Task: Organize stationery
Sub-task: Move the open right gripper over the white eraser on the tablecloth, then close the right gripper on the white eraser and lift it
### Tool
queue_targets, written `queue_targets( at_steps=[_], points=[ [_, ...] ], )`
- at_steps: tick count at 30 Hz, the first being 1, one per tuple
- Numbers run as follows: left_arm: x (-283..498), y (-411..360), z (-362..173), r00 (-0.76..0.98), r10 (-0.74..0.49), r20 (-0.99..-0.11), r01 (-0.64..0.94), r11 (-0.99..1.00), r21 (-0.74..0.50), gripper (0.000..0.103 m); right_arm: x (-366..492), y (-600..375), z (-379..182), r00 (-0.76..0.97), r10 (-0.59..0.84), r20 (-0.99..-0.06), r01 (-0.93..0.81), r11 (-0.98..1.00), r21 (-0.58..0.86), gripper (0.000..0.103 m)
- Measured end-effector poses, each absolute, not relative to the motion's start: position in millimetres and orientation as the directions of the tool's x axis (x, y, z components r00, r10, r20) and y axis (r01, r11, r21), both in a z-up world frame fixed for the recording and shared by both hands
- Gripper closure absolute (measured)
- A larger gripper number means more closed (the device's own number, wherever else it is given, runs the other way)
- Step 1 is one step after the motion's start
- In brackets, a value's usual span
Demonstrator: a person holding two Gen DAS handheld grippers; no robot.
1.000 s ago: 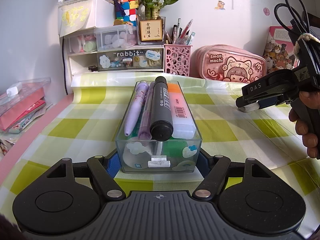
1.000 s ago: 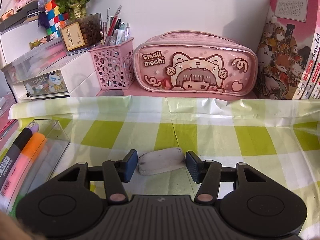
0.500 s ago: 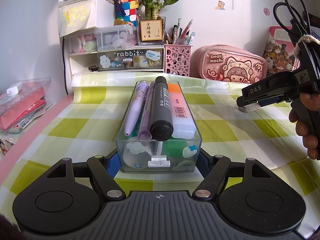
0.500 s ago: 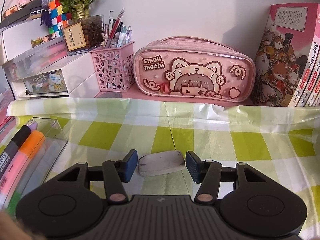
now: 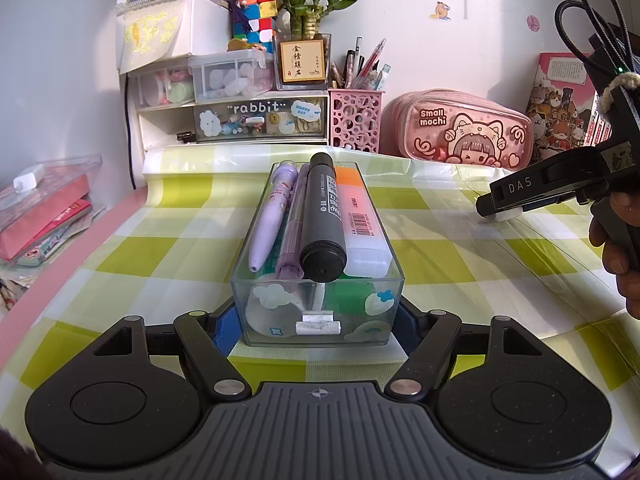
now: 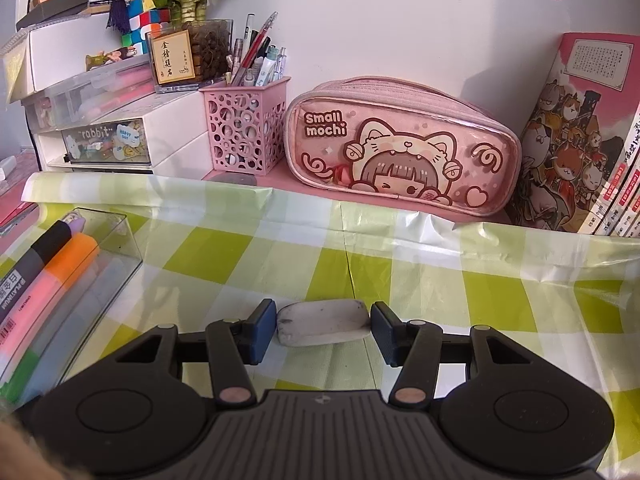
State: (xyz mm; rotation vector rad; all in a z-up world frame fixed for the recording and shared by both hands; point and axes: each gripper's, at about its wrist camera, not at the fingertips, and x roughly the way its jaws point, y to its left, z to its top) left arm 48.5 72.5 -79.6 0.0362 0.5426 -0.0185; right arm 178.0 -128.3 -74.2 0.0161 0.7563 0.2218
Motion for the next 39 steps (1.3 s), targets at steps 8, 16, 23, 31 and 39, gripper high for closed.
queue_targets(
  at_steps=[8, 16, 23, 31, 39],
  points=[
    [48.7, 72.9, -79.6, 0.856, -0.008, -0.517, 0.027, 0.999, 0.029, 0.031, 175.7, -124.4, -69.9, 0.704, 0.248, -0.665, -0.225, 0.967, 0.121, 0.071],
    [48.6, 72.8, -79.5, 0.856, -0.008, -0.517, 0.027, 0.999, 0.029, 0.031, 177.5, -123.3, -71.8, 0.686, 0.283, -0.67, -0.222, 0.959, 0.177, 0.071],
    [48.9, 73.0, -79.8, 0.856, -0.008, -0.517, 0.027, 0.999, 0.029, 0.031, 188.9, -157.1, -79.5, 0.625, 0.418, -0.659, -0.113, 0.884, 0.453, 0.07],
    [49.0, 73.1, -79.8, 0.856, -0.008, -0.517, 0.027, 0.999, 0.03, 0.031, 185.9, -142.1, -77.9, 0.65, 0.351, -0.674, -0.147, 0.928, 0.341, 0.07],
    [48.5, 72.7, -79.3, 0.856, -0.008, -0.517, 0.027, 0.999, 0.029, 0.031, 176.4, -122.2, -75.5, 0.648, 0.328, -0.687, -0.27, 0.943, 0.196, 0.066]
  ],
)
